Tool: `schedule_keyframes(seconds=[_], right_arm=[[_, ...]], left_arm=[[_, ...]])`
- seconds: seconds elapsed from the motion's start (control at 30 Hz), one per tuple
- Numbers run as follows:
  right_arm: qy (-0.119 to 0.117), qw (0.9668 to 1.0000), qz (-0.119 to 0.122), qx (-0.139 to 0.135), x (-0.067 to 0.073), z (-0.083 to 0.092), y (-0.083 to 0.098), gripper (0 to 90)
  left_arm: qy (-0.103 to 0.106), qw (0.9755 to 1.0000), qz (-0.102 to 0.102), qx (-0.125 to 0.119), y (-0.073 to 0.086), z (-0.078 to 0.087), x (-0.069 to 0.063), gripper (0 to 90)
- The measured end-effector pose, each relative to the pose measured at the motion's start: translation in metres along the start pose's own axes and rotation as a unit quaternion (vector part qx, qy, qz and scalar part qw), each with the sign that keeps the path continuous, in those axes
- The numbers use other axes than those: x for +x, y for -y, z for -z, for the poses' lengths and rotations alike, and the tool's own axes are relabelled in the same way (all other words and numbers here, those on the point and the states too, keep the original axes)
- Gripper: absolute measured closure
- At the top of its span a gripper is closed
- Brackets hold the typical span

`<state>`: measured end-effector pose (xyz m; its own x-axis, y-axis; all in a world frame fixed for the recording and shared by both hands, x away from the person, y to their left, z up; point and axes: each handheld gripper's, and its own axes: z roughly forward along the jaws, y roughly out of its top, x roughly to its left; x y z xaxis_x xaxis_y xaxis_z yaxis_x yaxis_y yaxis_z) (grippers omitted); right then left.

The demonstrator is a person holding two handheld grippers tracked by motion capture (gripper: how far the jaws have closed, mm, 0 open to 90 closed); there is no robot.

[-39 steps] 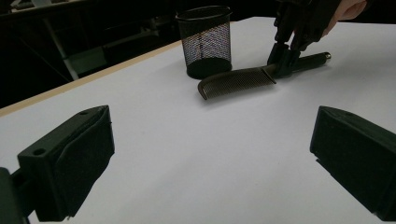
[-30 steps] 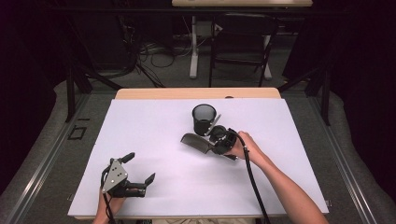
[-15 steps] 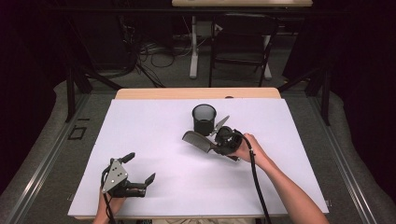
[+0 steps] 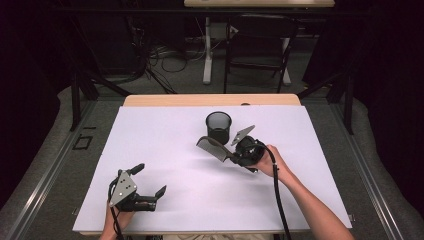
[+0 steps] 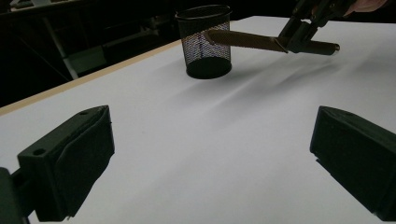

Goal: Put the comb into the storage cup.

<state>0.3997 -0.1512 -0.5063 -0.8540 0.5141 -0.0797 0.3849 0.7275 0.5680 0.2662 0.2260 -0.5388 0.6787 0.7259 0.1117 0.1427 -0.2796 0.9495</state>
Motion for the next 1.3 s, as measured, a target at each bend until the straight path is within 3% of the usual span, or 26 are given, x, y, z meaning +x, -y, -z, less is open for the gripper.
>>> schedule_keyframes(seconds=[0.63,1.3], right_arm=[[0.012,0.9983,-0.008,-0.057,0.002,0.016,0.011,72.7],[0.033,0.9926,-0.029,-0.113,-0.001,0.033,0.029,72.7]], left_arm=[[0.000,1.0000,-0.001,0.001,0.000,-0.001,0.000,0.0],[-0.001,1.0000,-0.002,0.003,0.000,0.000,0.001,0.0]])
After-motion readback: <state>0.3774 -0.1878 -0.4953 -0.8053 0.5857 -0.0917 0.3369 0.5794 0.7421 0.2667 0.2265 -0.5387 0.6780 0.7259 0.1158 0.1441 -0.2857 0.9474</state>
